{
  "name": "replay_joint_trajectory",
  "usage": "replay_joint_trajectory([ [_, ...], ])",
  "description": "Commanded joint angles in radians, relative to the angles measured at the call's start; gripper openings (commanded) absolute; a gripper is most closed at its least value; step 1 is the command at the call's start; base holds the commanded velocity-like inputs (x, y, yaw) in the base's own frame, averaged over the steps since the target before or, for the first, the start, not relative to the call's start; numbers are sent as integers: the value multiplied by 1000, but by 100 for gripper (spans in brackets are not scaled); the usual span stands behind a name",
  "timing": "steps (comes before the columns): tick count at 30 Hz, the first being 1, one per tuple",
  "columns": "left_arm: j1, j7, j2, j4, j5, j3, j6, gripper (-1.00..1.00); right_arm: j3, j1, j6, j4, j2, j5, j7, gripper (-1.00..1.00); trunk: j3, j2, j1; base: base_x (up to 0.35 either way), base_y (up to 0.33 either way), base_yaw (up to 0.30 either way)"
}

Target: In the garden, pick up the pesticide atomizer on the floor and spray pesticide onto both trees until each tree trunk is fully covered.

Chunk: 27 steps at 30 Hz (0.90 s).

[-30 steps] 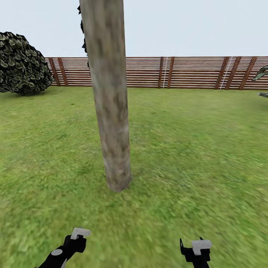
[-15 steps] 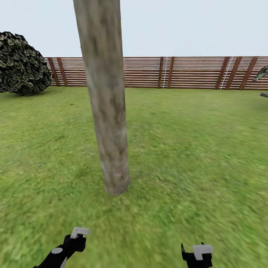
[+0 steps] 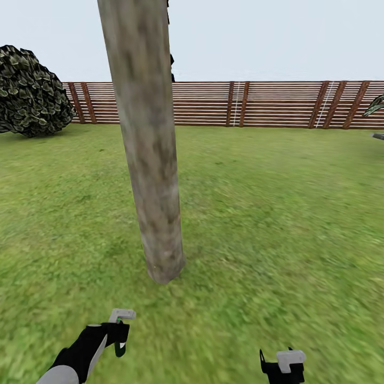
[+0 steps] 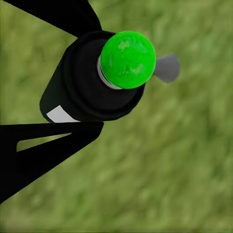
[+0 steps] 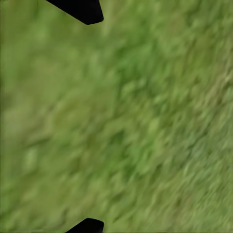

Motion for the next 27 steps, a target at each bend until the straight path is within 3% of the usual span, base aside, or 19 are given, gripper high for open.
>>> replay_joint_trajectory([
  [1, 0, 0, 0, 0, 0, 0, -1, -100, 0, 0, 0, 0, 0, 0, 0, 100, 0, 0, 0, 0, 0, 0],
  [6, 6, -2, 3, -1, 0, -1, -5, -100, 0, 0, -1, -1, 0, 0, 0, 100, 0, 0, 0, 0, 0, -38],
  [13, 9, -7, 9, -1, 2, 5, -10, -100, 0, 0, -2, 0, 0, 0, 0, 100, 0, 0, 0, 0, 0, -255],
  [14, 10, 4, 3, 0, 0, 1, -77, -100, 0, 1, 0, 0, 0, 1, 3, 100, 0, 0, 0, 0, 0, 0],
  [18, 8, 5, -6, -4, 3, 1, -78, -100, 0, 0, 0, 0, -1, 1, 3, 100, 0, 0, 0, 0, 0, 0],
  [25, 7, 5, -14, -16, 3, 1, -142, -100, 0, 0, 0, 0, -2, 2, 3, 100, 0, 0, 0, -174, 0, 0],
  [27, -2, 1, -30, -17, 3, -1, -138, -100, 0, 0, 0, 0, -2, 2, 3, 100, 0, 0, 0, -19, 0, 0],
])
